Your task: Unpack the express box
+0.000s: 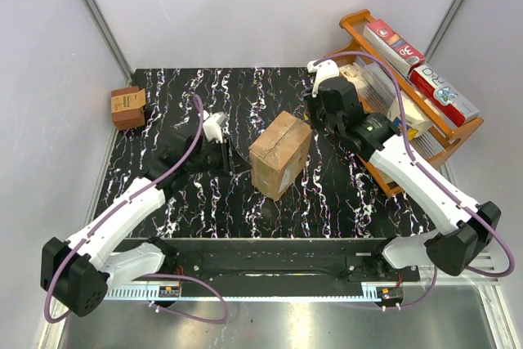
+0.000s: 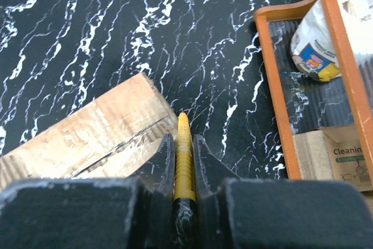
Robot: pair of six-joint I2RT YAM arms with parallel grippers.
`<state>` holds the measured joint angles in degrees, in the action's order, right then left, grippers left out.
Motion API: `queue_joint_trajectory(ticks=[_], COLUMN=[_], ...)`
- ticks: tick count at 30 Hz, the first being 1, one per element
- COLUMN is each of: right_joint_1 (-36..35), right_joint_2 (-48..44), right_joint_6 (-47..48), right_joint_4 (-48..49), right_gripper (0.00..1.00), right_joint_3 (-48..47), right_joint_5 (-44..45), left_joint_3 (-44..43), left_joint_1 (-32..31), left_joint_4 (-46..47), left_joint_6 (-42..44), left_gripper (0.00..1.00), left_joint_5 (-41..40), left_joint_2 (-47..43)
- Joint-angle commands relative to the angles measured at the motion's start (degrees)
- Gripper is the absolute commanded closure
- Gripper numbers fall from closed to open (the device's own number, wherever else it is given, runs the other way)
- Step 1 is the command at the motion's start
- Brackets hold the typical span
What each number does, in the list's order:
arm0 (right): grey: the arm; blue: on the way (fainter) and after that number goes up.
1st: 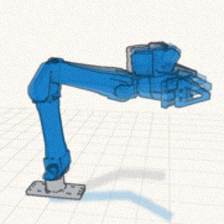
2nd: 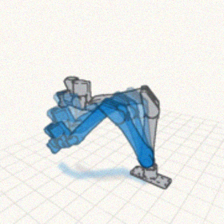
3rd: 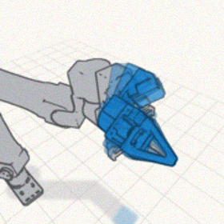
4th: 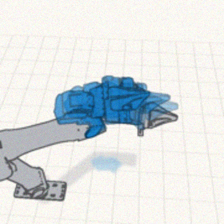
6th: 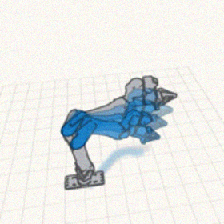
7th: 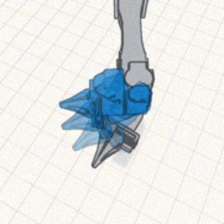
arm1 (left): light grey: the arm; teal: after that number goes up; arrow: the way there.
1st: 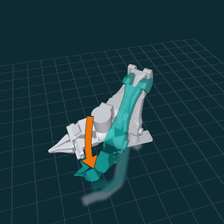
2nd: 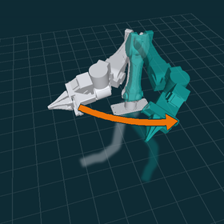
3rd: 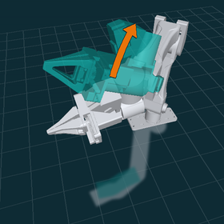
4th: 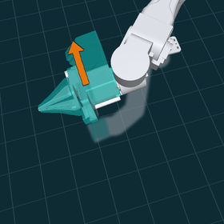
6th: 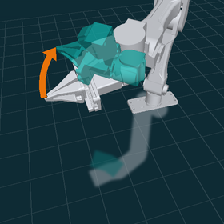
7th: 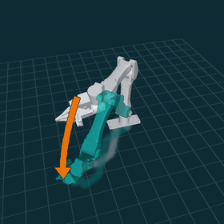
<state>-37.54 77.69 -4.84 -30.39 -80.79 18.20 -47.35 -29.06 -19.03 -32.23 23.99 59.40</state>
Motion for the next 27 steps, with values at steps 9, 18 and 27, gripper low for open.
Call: queue_joint_trajectory(ticks=[9,18,27], right_joint_1=[-0.08,0.01,-0.08], right_joint_2=[-2.28,-3.86,-7.46], right_joint_6=[-8.16,-14.4,-15.99], right_joint_4=[-11.79,-12.58,-13.38], right_gripper=[1.0,1.0,1.0], right_joint_3=[-7.09,-5.6,-3.84], right_joint_5=[-17.23,-17.76,-12.32], left_joint_3=[-6.51,-17.15,-20.41], left_joint_1=[-0.91,1.28,6.82], left_joint_4=[7.87,3.38,-0.13], left_joint_6=[0.13,8.4,10.08], left_gripper=[0.6,0.56,0.55], left_joint_5=[-3.69,-9.57,-7.55], left_joint_2=[6.15,13.46,15.4])
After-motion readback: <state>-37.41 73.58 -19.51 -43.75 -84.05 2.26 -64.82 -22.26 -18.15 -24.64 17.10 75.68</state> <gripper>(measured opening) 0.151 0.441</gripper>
